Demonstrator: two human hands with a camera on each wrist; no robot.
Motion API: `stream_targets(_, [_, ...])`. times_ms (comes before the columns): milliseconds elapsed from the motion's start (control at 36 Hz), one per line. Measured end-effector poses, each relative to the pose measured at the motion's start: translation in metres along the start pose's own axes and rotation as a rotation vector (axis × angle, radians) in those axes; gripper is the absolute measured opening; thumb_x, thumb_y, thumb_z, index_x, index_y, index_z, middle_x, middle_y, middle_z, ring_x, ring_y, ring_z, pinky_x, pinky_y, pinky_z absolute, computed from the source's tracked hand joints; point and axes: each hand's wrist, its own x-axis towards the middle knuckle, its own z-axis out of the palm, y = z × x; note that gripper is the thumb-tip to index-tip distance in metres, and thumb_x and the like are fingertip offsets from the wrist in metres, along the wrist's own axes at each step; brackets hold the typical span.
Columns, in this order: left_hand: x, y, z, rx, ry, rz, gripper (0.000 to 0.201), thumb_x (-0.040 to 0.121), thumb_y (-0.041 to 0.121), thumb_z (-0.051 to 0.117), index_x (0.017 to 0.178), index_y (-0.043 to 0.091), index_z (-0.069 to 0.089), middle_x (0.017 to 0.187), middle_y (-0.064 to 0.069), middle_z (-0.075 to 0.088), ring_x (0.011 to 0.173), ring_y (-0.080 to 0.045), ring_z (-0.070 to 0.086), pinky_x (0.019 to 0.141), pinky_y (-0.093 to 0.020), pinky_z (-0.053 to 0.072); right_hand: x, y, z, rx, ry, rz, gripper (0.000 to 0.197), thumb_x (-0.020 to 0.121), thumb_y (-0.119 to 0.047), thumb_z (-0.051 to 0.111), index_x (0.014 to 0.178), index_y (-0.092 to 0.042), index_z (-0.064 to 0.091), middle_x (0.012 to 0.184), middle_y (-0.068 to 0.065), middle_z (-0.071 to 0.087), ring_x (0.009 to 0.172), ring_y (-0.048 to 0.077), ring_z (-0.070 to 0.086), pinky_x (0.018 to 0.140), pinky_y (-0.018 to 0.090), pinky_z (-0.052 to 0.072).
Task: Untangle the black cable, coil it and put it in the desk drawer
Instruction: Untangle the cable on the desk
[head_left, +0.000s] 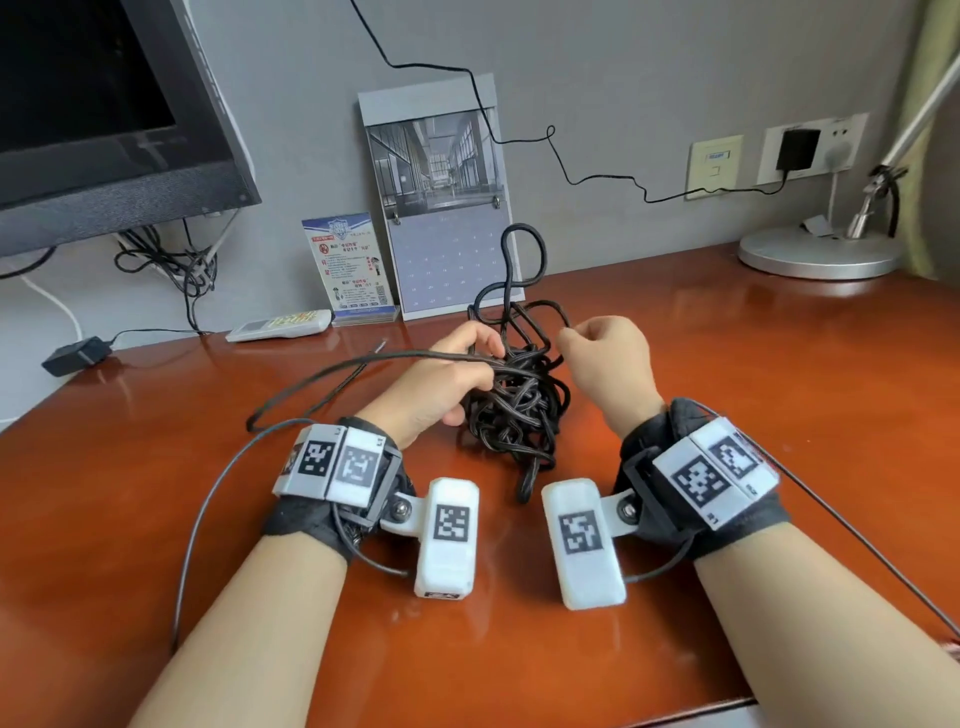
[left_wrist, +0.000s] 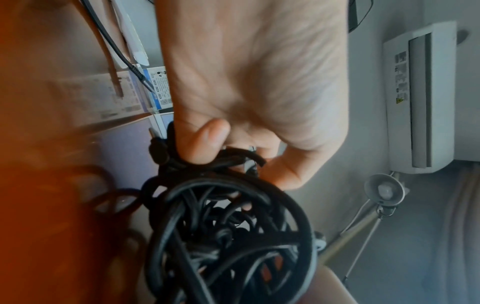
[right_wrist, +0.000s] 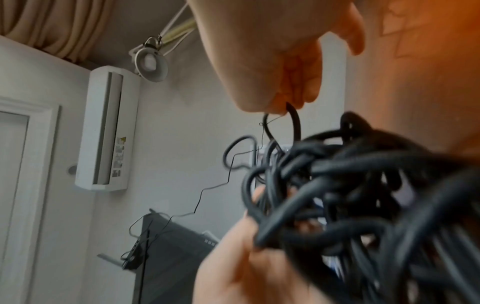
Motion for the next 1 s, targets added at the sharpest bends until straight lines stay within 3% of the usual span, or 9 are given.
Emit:
stream_targets(111, [0.0,-0.003,-0.003,-0.006,-0.033,0.003,0.023,0.062,0.01,0.044,0.075,0.028,0.049,0.079,0.007,0.043,0.062,-0.008,0.031,0.041,-0.02,0.019,0.011,0.007,-0.015,-0.034,0.138,-0.008,0.02,0.094,-0.017,0.046,0.086,-0.009,0.063,0.08,0.008,0.061,0.077,0.024,0.054,0.07,0.028,0.04])
stream_targets(167, [0.0,-0.005,-0.006,-0.035,-0.049,0.008,0.024,0.062,0.009,0.043,0.074,0.028,0.051,0.077,0.007,0.044,0.061,-0.007,0.033,0.041,-0.019,0.019,0.017,0.009,-0.023,0.061,0.177,0.03,0.021,0.094,-0.016,0.044,0.091,-0.007,0.063,0.082,0.012,0.065,0.076,0.028,0.064,0.077,0.038,0.053])
stream_targets(278, [0.001,-0.01,-0.009,-0.063,-0.026,0.01,0.021,0.061,0.009,0.042,0.071,0.026,0.05,0.062,0.018,0.044,0.059,-0.007,0.033,0.04,-0.019,0.019,0.013,0.006,-0.027,0.471,-0.056,0.191,0.015,0.097,-0.009,0.041,0.091,-0.006,0.055,0.073,0.005,0.06,0.045,0.013,0.052,0.07,0.039,0.056])
stream_targets(333, [0.002,-0.011,-0.01,-0.068,0.001,0.001,0.02,0.061,0.01,0.043,0.07,0.026,0.049,0.064,0.013,0.043,0.06,-0.008,0.032,0.039,-0.019,0.021,0.007,0.002,-0.024,0.626,-0.206,0.236,0.009,0.096,-0.005,0.043,0.097,-0.007,0.052,0.078,0.006,0.062,0.056,0.016,0.052,0.07,0.035,0.054])
stream_targets(417, [0.002,-0.015,-0.013,-0.1,0.018,-0.014,0.02,0.063,0.01,0.044,0.069,0.028,0.049,0.069,0.007,0.043,0.062,-0.009,0.035,0.038,-0.017,0.022,0.004,0.002,-0.018,0.7,-0.343,0.261,0.024,0.091,0.008,0.043,0.093,-0.013,0.053,0.091,0.008,0.065,0.07,0.016,0.057,0.066,0.025,0.05])
stream_targets(528, [0.001,-0.018,-0.014,-0.152,0.012,-0.011,0.018,0.063,0.008,0.043,0.076,0.021,0.045,0.061,0.013,0.048,0.053,-0.003,0.04,0.039,-0.018,0.019,0.0,0.004,-0.011,0.727,-0.418,0.266,0.026,0.09,0.013,0.046,0.091,-0.011,0.057,0.084,0.007,0.065,0.07,0.014,0.058,0.062,0.019,0.047])
stream_targets(694, [0.002,-0.014,-0.011,-0.126,-0.009,-0.013,0.017,0.064,0.009,0.045,0.072,0.025,0.047,0.072,0.005,0.046,0.062,-0.008,0.039,0.039,-0.018,0.024,0.001,0.005,-0.005,0.666,-0.244,0.203,0.026,0.094,0.007,0.046,0.077,-0.012,0.051,0.072,0.006,0.059,0.056,0.011,0.047,0.055,0.018,0.043])
stream_targets(889, [0.002,-0.009,-0.002,-0.121,-0.065,-0.003,0.015,0.068,0.012,0.048,0.074,0.025,0.05,0.073,0.008,0.046,0.069,-0.008,0.037,0.041,-0.018,0.028,0.015,0.01,-0.013,0.674,0.135,0.315,0.028,0.094,0.001,0.043,0.077,-0.019,0.049,0.08,0.005,0.055,0.064,0.011,0.046,0.057,0.021,0.039])
stream_targets(1000, [0.002,-0.01,-0.005,-0.122,-0.058,0.005,0.018,0.067,0.011,0.047,0.07,0.028,0.051,0.074,0.003,0.044,0.066,-0.01,0.037,0.04,-0.018,0.027,0.012,0.009,-0.016,0.798,0.036,0.39,0.015,0.097,-0.008,0.048,0.085,-0.014,0.055,0.078,0.003,0.056,0.057,0.01,0.039,0.055,0.022,0.037])
